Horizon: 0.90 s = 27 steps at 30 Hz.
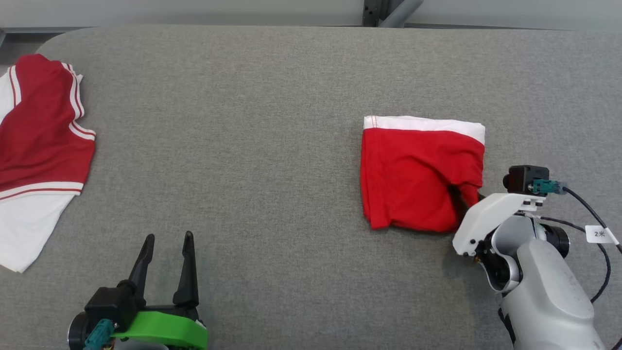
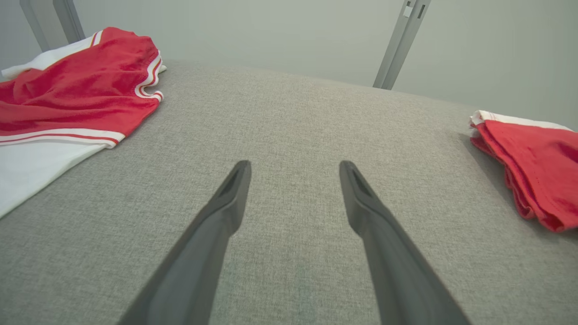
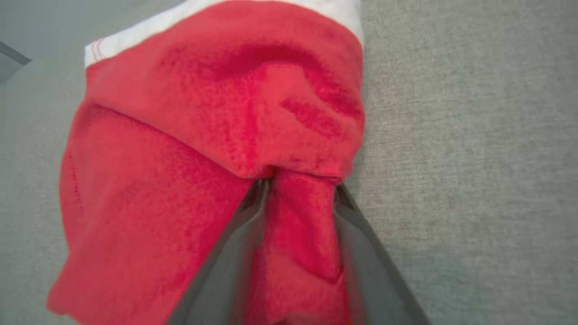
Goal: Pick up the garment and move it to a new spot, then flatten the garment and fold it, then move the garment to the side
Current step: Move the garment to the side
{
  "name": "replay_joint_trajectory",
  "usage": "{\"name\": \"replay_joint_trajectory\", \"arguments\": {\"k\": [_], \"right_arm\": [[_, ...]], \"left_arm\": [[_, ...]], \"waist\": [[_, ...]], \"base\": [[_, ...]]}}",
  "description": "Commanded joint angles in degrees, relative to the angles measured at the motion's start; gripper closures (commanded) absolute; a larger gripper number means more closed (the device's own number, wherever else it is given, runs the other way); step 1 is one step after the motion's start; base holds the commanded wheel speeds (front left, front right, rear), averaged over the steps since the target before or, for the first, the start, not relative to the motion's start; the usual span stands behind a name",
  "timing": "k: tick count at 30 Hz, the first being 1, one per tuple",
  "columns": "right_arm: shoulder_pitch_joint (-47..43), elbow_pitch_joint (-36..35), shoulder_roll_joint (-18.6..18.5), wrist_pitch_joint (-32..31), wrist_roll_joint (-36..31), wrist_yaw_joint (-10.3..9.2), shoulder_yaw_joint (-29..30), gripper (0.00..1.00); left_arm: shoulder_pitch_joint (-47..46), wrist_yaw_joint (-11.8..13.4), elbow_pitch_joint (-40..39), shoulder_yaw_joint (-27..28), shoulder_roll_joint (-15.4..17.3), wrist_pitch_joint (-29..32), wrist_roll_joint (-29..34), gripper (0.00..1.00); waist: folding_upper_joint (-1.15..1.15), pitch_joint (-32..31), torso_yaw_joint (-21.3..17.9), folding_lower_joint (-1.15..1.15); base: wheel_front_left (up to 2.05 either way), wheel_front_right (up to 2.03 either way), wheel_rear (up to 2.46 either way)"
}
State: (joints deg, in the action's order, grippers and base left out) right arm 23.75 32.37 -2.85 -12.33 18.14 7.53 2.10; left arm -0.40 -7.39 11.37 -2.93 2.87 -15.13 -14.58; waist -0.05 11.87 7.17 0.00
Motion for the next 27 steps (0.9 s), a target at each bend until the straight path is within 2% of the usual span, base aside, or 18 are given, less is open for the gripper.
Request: {"name": "replay_joint_trajectory", "arguments": {"k": [1, 7, 10, 13, 19, 27], "right_arm": [[1.4, 0.64, -0.12, 1.09, 1.52, -0.08, -0.56, 1.0], [6.67, 1.51, -0.24, 1.47, 0.96, -0.08, -1.69, 1.0], [10.59, 2.32, -1.6, 0.82, -0.92, -0.09, -0.72, 1.0], [14.69, 4.16, -3.64, 0.88, -3.78, -0.09, 1.74, 1.0], [21.84, 7.83, -8.52, 2.28, -10.6, -0.08, 7.28, 1.0], [27.18, 11.13, -13.63, 4.02, -17.39, -0.09, 14.44, 1.0]], "left_arm": [[-1.0, -0.17, -0.44, 0.33, 0.09, -0.03, -0.06, 0.0], [-1.89, -0.17, -2.26, 1.07, 0.46, -0.02, 0.56, 0.0], [-3.2, -0.17, -2.99, 0.65, 2.0, -0.01, 0.52, 0.0], [-5.58, -0.17, -3.63, -1.45, 4.31, -0.02, 0.81, 0.0], [-9.48, -0.17, -5.32, -2.87, 7.24, -0.02, 0.18, 0.0], [-8.12, -0.17, -4.53, -3.74, 8.17, -0.02, -0.3, 0.0]], "waist": [[0.05, 0.89, -1.5, 0.0], [0.05, 4.6, -8.57, 0.0], [0.05, 8.26, -12.82, 0.0], [0.05, 11.8, -15.4, 0.0], [0.05, 17.47, -16.78, 0.0], [0.05, 19.29, -15.58, 0.0]], "base": [[0.0, 0.0, 0.0], [0.0, 0.0, 0.0], [0.0, 0.0, 0.0], [0.0, 0.0, 0.0], [0.0, 0.0, 0.0], [0.0, 0.0, 0.0]]}}
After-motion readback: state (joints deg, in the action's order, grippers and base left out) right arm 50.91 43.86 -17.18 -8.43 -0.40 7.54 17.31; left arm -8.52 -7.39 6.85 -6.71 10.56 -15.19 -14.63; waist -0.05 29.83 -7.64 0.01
